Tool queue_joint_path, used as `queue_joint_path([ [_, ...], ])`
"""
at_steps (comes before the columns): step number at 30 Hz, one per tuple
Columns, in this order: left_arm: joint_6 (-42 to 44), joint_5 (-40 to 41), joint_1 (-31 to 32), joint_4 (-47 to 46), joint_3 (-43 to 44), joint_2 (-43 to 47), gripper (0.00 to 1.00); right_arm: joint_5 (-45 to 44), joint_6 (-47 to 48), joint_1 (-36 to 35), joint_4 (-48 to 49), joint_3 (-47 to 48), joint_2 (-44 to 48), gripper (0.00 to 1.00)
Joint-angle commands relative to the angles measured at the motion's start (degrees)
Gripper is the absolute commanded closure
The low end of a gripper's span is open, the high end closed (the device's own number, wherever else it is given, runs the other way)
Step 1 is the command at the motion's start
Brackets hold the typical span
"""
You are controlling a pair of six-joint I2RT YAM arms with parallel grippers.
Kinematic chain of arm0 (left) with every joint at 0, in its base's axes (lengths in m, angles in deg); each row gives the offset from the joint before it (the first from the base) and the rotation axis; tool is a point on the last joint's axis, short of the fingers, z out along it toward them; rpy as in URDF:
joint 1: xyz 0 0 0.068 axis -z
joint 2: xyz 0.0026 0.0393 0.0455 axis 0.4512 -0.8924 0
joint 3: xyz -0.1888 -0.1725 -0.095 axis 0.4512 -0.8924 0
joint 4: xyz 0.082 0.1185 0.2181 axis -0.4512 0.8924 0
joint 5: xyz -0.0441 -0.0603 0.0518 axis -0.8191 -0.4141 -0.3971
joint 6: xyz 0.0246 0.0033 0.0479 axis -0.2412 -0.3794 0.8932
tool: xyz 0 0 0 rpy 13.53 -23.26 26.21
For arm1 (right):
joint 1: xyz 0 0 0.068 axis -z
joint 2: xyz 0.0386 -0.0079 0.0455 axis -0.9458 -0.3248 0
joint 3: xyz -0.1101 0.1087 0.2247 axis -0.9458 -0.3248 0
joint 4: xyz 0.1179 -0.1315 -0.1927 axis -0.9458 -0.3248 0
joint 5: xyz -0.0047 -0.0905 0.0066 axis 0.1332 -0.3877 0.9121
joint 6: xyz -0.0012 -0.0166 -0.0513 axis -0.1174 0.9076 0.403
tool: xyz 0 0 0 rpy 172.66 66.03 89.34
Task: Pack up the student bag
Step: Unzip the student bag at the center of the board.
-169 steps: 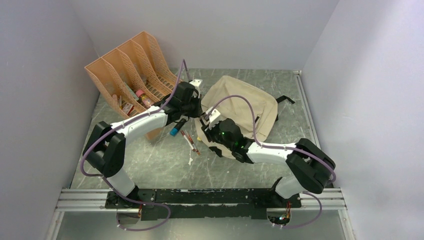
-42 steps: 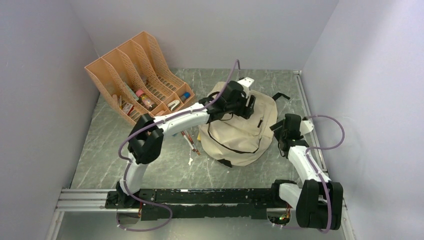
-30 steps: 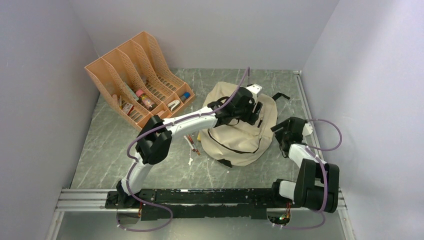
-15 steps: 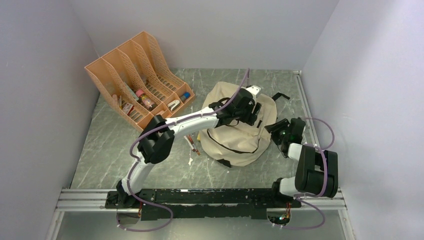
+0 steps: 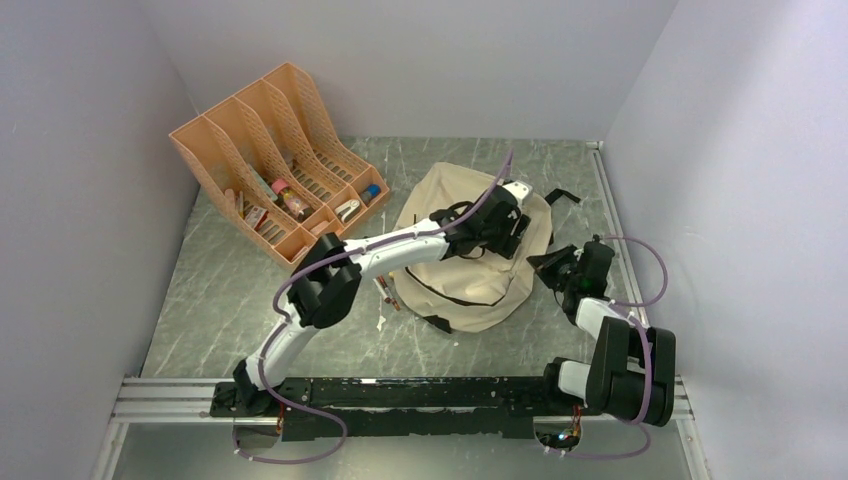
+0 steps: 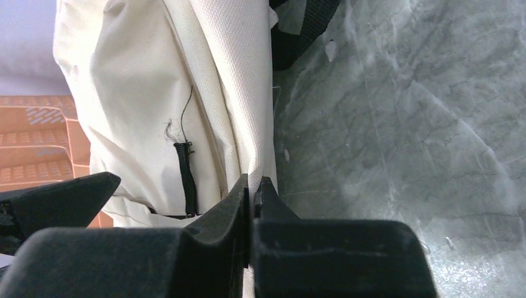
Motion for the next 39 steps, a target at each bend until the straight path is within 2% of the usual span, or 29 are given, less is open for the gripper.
queue_joint_path([
  [1,1.96,3.35,1.46,2.51,4.53,-1.91,0.31,3.51,0.77,0.02,0.21,0.62,1.61,1.0],
  [10,2.57,7.1,2.56,7.24,11.19,-6.2,0.32,6.97,-0.26,-0.07,2.17,0.4,3.63,1.0],
  [27,2.4,6.82,2.63,6.91,14.26,-9.03,0.35,11.58,-1.67,-0.16,6.31,-0.76,6.24,1.0],
  [32,2.17,6.19,2.56,7.1,15.36,-9.96,0.4,11.88,-1.72,-0.23,6.38,-0.98,6.16,1.0],
  [39,1.63,4.94,2.22,6.57,15.12,-10.43,0.53,12.4,-1.72,-0.25,6.55,-1.04,6.06,1.0],
])
